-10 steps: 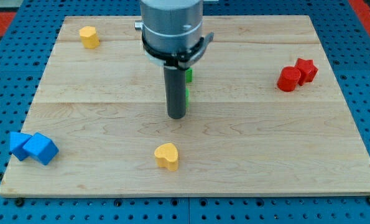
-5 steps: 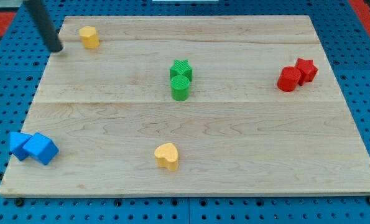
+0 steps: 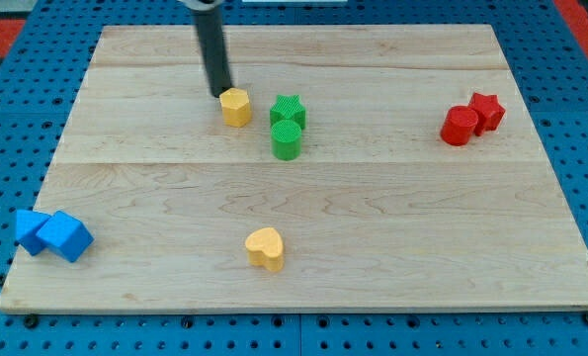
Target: Slide the hexagon into the heart
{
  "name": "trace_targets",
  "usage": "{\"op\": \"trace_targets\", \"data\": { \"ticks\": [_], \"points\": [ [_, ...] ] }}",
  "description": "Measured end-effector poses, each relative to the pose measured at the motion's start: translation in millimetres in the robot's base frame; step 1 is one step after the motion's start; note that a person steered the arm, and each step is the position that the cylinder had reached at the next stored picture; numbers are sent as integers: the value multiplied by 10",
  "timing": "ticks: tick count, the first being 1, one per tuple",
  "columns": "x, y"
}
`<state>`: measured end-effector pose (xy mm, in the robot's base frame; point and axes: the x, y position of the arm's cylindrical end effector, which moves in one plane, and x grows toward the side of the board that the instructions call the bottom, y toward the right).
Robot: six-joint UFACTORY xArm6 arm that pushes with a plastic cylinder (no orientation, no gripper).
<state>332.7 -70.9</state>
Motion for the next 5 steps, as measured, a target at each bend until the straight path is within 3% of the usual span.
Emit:
{"op": "trace_targets", "data": {
  "ticks": [2, 4, 5],
  "points": [
    [272, 158],
    [1504, 137],
    [1597, 129]
  ]
}}
